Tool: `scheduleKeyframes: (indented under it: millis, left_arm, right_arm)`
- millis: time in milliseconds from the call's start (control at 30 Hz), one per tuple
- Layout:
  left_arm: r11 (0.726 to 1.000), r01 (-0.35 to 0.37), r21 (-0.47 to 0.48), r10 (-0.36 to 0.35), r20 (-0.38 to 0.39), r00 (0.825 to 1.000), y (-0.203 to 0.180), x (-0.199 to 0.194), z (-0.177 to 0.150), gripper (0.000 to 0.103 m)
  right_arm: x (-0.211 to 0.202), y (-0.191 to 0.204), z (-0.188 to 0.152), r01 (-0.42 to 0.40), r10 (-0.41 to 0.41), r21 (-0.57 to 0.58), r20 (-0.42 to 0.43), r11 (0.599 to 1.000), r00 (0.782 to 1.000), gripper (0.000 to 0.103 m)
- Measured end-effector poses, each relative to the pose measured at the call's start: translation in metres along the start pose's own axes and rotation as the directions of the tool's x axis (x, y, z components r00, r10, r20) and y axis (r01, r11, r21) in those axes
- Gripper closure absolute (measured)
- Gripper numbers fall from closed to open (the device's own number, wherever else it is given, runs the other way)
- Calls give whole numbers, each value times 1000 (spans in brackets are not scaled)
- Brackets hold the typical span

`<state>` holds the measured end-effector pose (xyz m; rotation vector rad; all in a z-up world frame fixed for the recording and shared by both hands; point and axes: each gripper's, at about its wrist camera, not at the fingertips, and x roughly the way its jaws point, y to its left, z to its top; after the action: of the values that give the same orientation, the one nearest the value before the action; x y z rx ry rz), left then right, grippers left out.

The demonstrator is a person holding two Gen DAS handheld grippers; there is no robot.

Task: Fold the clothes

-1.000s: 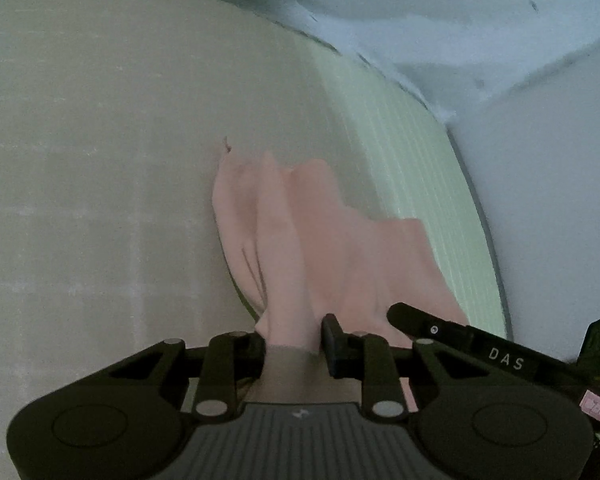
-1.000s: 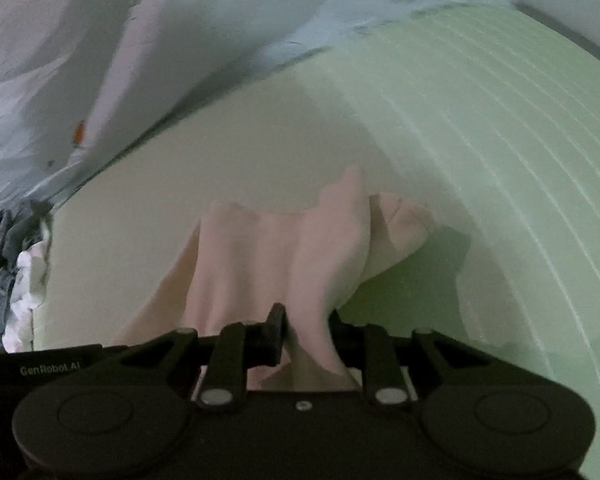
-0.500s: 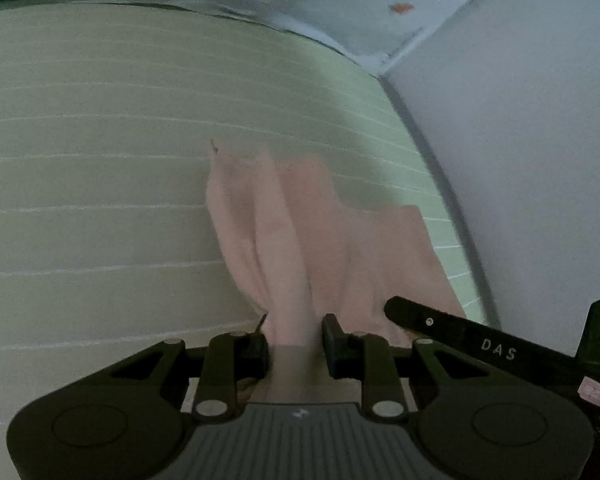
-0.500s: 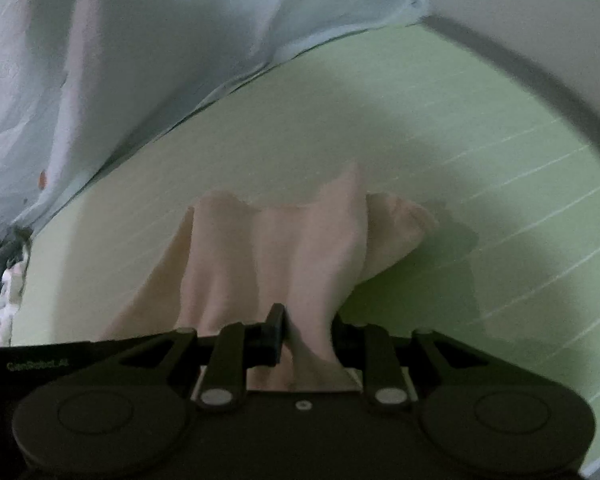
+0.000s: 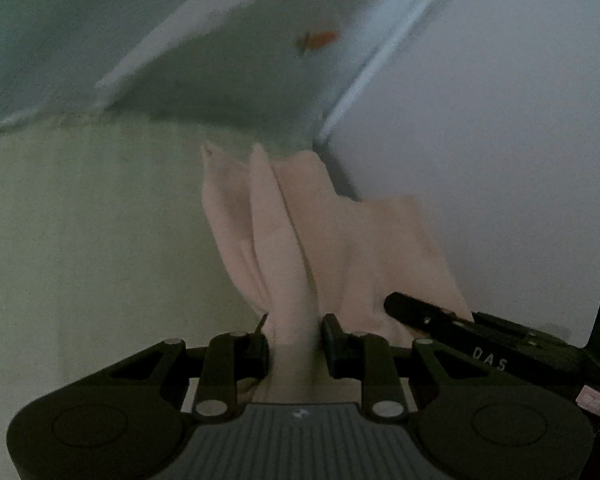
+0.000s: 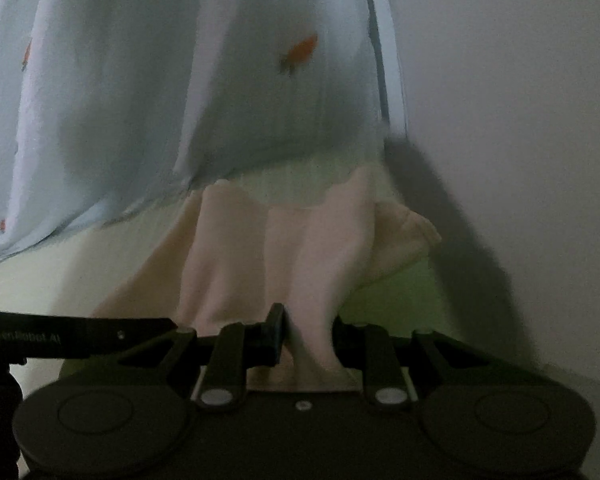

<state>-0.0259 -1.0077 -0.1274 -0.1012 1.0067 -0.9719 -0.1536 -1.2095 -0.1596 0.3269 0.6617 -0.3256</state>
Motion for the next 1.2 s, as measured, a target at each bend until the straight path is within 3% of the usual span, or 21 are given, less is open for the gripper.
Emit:
scheduleKeyframes:
  millis: [133, 233, 300, 433, 500, 533, 633, 733, 900, 1100, 1200]
  left_arm:
    - [999, -16, -34, 18, 61, 998, 2, 70, 53, 76]
    - [997, -59, -42, 61, 51, 997, 16, 112, 71, 76]
    - [995, -95, -36, 96, 28, 995, 29, 133, 72, 68]
    - [997, -49, -54, 51, 47, 998, 47, 133, 64, 57]
    - [997, -71, -43, 72, 42, 997, 47, 128, 61, 45]
    - [996, -85, -28, 87, 41, 995, 45, 124, 61, 44]
    - [992, -126, 24, 124, 52, 991, 34, 110, 63, 43]
    - [989, -134, 63, 128, 95, 987, 21, 78, 60, 34]
    - [984, -128, 125, 102, 193, 976, -3, -1, 40, 14]
    - [976, -127, 178, 71, 290, 954, -19, -101, 0, 1]
    - [962, -139, 234, 60, 316, 947, -22, -140, -26, 0]
  right_arm:
    - [55, -21, 51, 6, 0, -113, 60, 994, 998, 81]
    - [100, -37, 61, 0, 4, -91, 39, 996, 999, 77]
    - [129, -43, 51, 14, -15, -65, -3, 998, 1000, 71]
    - [137, -46, 40, 60, -60, -10, 13, 998, 998, 59]
    - [132, -47, 39, 75, -75, 47, 4, 996, 997, 51]
    - [127, -46, 39, 92, -92, 60, 1, 994, 996, 46]
    - [107, -33, 41, 159, -159, 29, -3, 987, 987, 34]
    - [78, -14, 39, 188, -188, 5, 9, 982, 982, 20]
    - [8, 25, 25, 185, -187, 31, 50, 982, 981, 11]
    - [-86, 76, -6, 186, -192, 60, 111, 981, 975, 3]
    - [-127, 103, -26, 244, -254, 80, 152, 967, 955, 1]
